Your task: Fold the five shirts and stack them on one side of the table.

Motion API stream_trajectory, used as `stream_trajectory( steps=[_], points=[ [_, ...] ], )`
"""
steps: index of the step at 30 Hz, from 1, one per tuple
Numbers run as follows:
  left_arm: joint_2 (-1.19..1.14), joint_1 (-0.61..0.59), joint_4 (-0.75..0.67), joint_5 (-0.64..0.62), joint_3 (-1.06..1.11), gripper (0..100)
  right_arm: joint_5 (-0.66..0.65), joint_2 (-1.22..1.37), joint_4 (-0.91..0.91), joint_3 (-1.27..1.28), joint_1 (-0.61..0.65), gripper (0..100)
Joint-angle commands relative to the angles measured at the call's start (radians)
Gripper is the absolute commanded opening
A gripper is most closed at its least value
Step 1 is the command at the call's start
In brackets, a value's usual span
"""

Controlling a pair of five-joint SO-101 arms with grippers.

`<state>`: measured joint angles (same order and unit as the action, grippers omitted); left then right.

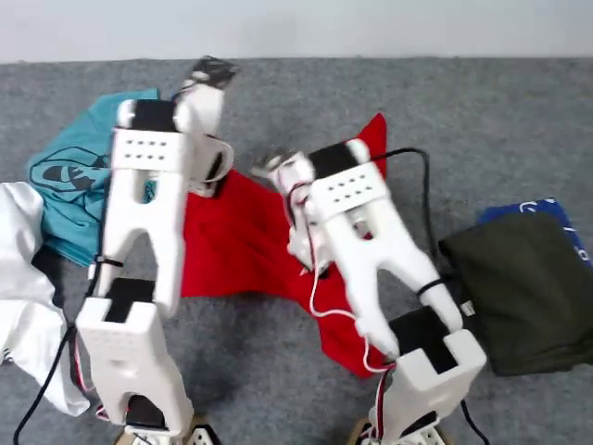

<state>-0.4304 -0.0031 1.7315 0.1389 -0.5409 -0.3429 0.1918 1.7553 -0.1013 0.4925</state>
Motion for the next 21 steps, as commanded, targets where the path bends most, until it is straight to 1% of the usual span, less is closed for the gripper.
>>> stream_trajectory(
  steps=[1, 4, 7, 9, 13, 15, 21],
  points=[
    [0.02, -0.103, 0.02, -0.011, 0.008, 12, -0.011, -0.05, 0.008, 0.054, 0.045, 18.5],
    [0.02, -0.189, 0.021, -0.011, 0.012, 12, -0.014, -0.05, -0.019, 0.104, 0.061, 18.4],
    [0.02, -0.253, 0.021, -0.011, 0.013, 12, -0.055, -0.05, -0.059, 0.169, 0.065, 18.2],
    [0.02, -0.281, 0.021, -0.011, 0.022, 12, -0.081, -0.05, -0.102, 0.218, 0.061, 15.6],
    [0.02, -0.298, 0.021, -0.009, 0.061, 12, -0.137, -0.05, -0.206, 0.292, 0.054, 4.5],
    [0.02, -0.295, 0.021, -0.006, 0.074, 12, -0.14, -0.056, -0.239, 0.301, 0.041, 0.7],
    [0.02, -0.293, 0.021, -0.006, 0.077, 12, -0.132, -0.093, -0.205, 0.25, -0.071, 1.0]
  ],
)
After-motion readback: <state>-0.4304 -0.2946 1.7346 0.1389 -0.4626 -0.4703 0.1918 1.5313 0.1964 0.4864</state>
